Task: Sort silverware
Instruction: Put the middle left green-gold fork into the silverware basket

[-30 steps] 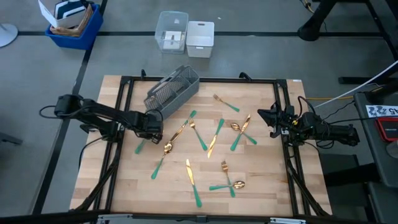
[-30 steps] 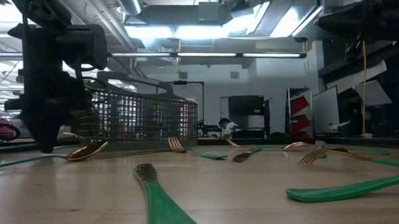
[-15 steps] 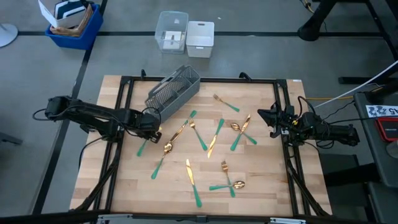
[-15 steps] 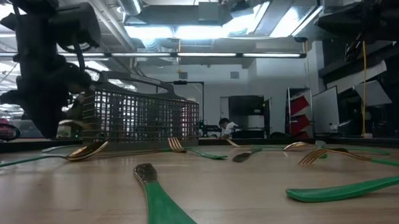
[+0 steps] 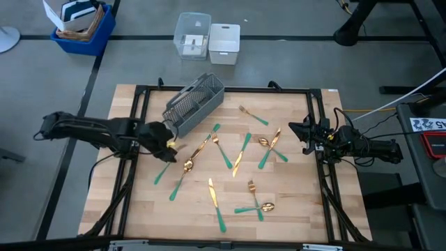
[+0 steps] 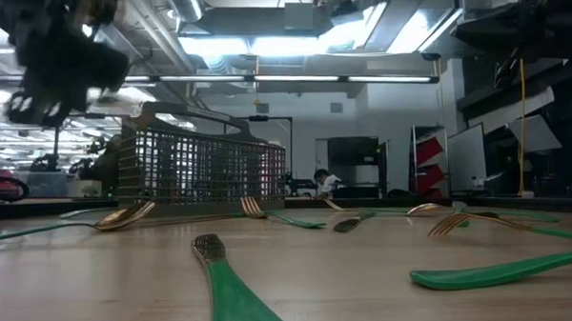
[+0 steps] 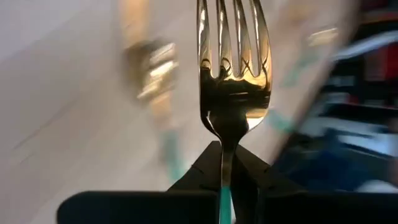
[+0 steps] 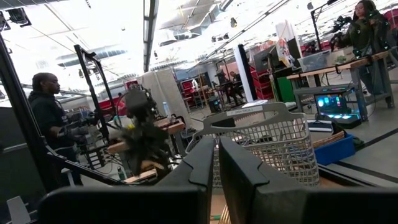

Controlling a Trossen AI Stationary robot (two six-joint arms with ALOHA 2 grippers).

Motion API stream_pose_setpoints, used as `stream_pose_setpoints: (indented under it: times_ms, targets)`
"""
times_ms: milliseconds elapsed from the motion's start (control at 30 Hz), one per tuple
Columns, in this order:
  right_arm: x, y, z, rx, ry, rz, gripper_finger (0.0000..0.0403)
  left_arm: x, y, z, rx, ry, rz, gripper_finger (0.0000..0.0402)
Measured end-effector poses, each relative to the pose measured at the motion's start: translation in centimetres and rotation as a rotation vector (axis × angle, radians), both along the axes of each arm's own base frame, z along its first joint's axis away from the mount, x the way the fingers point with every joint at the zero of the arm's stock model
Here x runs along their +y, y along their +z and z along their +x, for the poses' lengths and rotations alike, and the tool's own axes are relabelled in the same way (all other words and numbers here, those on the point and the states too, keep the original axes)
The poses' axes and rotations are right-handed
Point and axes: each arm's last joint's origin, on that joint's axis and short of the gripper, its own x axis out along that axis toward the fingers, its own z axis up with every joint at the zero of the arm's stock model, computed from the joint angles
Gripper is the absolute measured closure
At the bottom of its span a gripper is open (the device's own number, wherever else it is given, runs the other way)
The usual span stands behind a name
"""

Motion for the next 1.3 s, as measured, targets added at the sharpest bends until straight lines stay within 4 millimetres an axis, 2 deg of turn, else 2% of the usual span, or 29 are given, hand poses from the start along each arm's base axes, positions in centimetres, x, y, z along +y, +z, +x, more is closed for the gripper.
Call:
stream_pose_setpoints:
  times_ms: [100, 200, 300, 367, 533, 700, 833, 1033, 1300]
  targets:
    - [0.0, 0.0, 0.0, 0.0, -0.005, 0.001, 0.037, 0.3, 1.9, 0.5, -0.239, 0.032, 0.106, 0.0398]
    - [-0.1, 0.0, 0.0, 0.0, -0.02, 0.005, 0.037, 0.8, 3.7, 1.0, -0.45, 0.119, 0.308, 0.0395]
    - [-0.1, 0.0, 0.0, 0.0, -0.043, 0.011, 0.037, 1.3, 5.0, 1.4, -0.573, 0.209, 0.556, 0.0395]
    - [-0.1, 0.0, 0.0, 0.0, -0.049, 0.013, 0.037, 1.7, 5.5, 1.6, -0.588, 0.281, 0.722, 0.0397]
    - [-0.1, 0.0, 0.0, 0.0, -0.049, 0.013, 0.037, 2.9, 6.1, 1.4, -0.481, 0.482, 1.045, 0.0393]
    - [-0.1, 0.0, 0.0, 0.001, -0.049, 0.013, 0.037, 4.4, 6.4, 1.0, -0.347, 0.64, 1.208, 0.0393]
    - [-0.1, 0.0, 0.0, 0.001, -0.049, 0.013, 0.037, 5.6, 5.8, 1.4, -0.252, 0.661, 1.262, 0.0397]
    - [-0.1, 0.0, 0.0, 0.003, -0.052, 0.008, 0.037, 7.1, 4.1, 3.0, -0.121, 0.643, 1.306, 0.039]
    - [-0.1, 0.0, 0.0, 0.004, -0.053, 0.008, 0.037, 8.0, 1.8, 5.5, -0.025, 0.573, 1.344, 0.0389]
